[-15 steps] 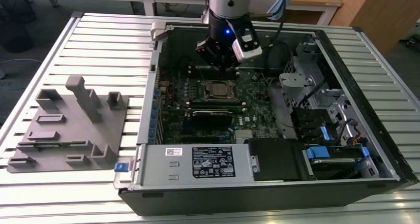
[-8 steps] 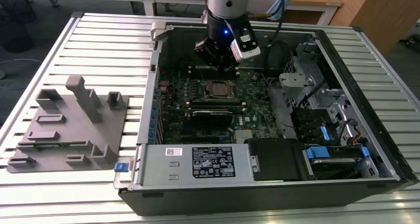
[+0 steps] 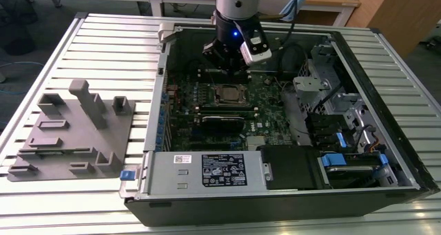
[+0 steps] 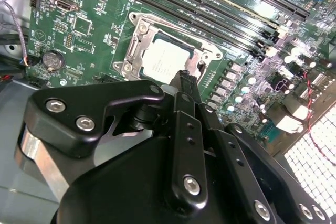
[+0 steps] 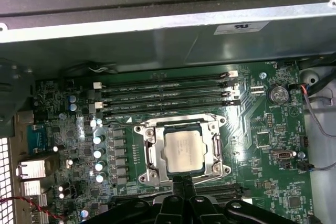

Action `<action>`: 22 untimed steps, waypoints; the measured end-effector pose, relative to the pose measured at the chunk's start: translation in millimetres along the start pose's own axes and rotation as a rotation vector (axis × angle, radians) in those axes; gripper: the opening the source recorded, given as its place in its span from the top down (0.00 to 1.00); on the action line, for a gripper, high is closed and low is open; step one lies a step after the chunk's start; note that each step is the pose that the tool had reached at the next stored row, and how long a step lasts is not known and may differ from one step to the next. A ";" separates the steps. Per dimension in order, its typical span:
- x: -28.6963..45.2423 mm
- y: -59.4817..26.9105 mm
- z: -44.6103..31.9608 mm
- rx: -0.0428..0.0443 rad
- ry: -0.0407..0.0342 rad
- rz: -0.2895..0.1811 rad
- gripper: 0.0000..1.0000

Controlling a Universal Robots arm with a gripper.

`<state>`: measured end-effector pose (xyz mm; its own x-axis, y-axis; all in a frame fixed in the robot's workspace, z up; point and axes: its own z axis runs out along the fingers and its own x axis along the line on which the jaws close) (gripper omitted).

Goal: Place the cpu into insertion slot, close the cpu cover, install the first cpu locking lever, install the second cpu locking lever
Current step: 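Close the cpu cover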

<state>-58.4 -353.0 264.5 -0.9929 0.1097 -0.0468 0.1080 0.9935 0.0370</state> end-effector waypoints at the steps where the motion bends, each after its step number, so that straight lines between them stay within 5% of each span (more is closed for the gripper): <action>1: 0.6 0.0 0.5 -0.0001 -0.0001 0.000 0.90; 9: 2.9 -0.7 12.7 -0.0001 0.0000 0.000 0.90; 22: 3.2 -0.9 15.9 0.0001 0.0001 0.000 0.90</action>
<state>-60.8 -353.0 248.4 -0.9929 0.1096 -0.0468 0.1079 0.9935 0.0368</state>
